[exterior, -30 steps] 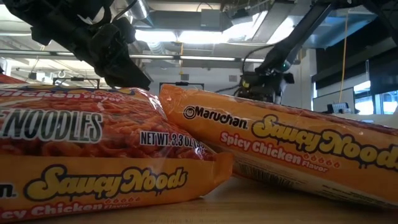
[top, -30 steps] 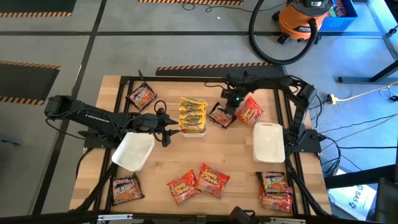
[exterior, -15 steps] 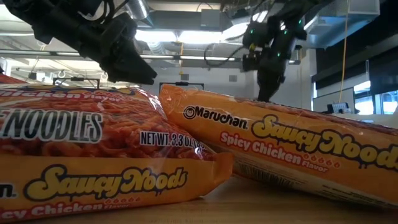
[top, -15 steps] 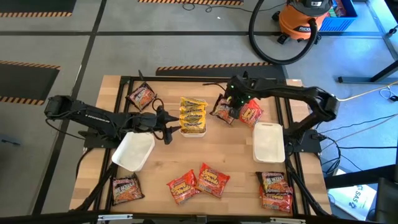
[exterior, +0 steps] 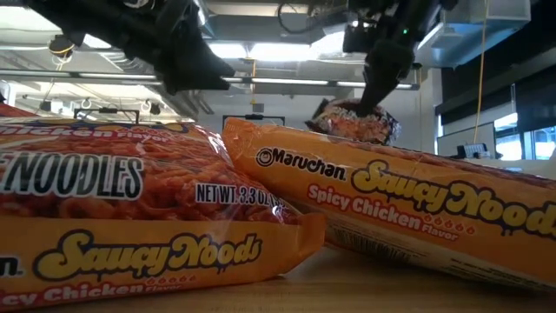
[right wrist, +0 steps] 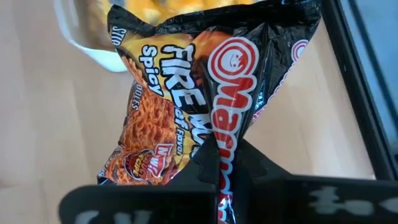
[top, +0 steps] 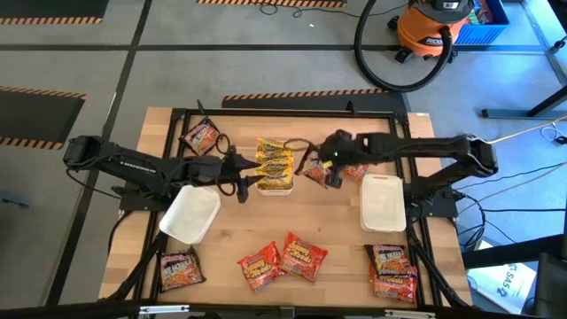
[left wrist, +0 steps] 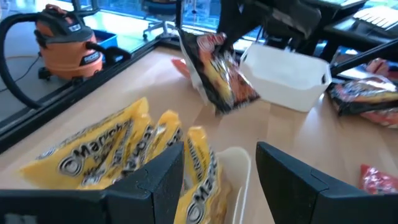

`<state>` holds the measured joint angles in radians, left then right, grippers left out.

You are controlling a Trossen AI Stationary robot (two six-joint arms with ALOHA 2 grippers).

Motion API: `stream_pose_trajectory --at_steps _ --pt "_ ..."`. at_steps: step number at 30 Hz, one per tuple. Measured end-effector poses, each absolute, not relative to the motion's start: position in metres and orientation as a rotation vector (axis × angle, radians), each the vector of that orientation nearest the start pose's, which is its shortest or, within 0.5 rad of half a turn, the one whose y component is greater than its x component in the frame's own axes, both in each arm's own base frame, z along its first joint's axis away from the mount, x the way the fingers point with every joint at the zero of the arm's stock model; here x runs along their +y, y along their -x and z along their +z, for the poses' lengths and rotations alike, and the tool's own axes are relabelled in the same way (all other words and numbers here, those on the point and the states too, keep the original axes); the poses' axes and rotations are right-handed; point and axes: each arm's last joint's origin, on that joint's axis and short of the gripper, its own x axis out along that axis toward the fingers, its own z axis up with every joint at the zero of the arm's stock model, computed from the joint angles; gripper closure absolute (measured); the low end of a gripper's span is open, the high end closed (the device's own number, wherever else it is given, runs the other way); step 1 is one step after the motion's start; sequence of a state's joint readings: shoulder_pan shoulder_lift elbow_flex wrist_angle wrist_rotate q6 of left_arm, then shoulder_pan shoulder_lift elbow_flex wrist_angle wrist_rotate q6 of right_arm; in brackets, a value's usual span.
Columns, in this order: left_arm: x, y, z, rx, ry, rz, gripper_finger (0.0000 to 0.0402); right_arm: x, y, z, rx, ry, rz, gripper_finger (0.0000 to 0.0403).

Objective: Sort Maruchan noodles
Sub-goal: Put the middle top black noodle pack into the left white bin

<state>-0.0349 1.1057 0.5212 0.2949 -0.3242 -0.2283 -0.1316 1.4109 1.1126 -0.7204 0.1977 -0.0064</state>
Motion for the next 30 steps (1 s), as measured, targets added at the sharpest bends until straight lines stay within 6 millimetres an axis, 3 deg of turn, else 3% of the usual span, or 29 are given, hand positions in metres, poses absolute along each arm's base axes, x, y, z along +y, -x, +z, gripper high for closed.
stream_pose_trajectory --at_steps 5,14,21,30 --pt "0.0 -0.233 0.233 0.234 0.199 0.282 0.0201 -0.015 -0.283 0.271 0.966 0.121 -0.28 0.0403" --pt "-0.001 -0.246 0.235 0.128 0.242 0.253 0.0115 0.016 -0.303 0.286 0.706 0.193 -0.222 0.0403" --pt "-0.004 -0.255 0.235 0.069 0.303 0.138 0.0103 0.017 -0.316 0.281 0.663 0.248 -0.223 0.0403" --pt "0.0 -0.266 0.226 0.102 0.325 0.165 0.0106 0.018 -0.329 0.278 0.594 0.269 -0.212 0.0403"
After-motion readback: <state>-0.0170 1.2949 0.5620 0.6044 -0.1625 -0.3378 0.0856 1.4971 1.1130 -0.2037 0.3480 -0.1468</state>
